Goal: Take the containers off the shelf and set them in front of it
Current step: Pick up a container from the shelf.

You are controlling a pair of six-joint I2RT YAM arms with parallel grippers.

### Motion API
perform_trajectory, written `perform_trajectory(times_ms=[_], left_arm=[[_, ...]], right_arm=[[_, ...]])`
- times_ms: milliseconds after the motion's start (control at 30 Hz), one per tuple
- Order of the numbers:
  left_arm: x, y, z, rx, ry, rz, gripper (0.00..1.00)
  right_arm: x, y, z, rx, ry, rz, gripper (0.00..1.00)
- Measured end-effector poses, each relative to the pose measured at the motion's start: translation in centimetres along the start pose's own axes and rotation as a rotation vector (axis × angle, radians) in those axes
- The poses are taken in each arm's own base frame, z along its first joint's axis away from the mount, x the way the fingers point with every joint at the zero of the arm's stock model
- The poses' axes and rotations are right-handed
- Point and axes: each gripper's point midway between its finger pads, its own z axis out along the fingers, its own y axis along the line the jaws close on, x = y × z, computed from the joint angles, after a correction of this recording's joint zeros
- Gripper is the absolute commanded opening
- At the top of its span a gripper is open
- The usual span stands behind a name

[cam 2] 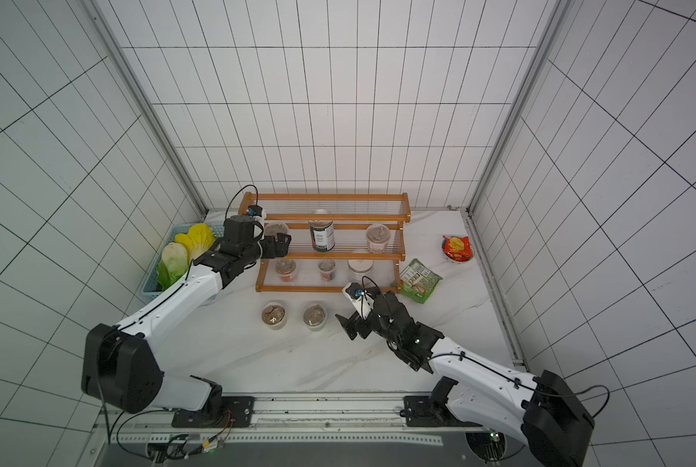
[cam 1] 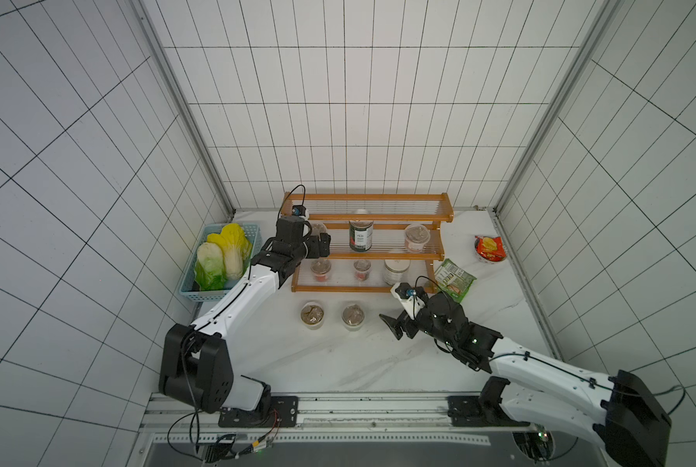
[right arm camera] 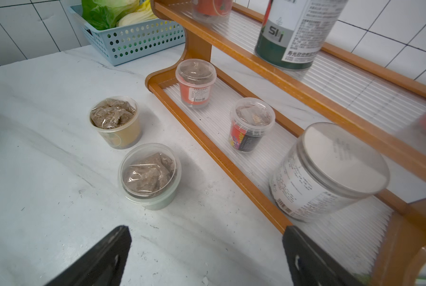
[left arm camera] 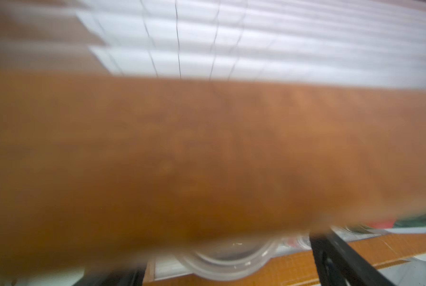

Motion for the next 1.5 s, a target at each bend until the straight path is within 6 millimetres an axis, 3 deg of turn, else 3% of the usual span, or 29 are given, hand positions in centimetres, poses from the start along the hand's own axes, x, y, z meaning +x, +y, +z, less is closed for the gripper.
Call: perform_trajectory(times_ms=[267, 800, 1500], left_arm=[[-1.0, 0.3, 1.8, -0.033, -0.012, 0.027, 0.99], [-1.1, 0.3, 2.3, -0.047, -0.01, 0.095, 0.86], [-1.8, -0.8, -1.5, -0.006, -0.031, 0.109, 0.79]], right_arm=[[0.7, -3.4, -1.1, 0.079, 0.023, 0.023, 0.99], [1.3, -4.4, -1.2, 0.1, 0.047, 0.031, 0.99], [1.7, -4.4, -1.2, 0.098, 0.062, 0.031, 0.99]])
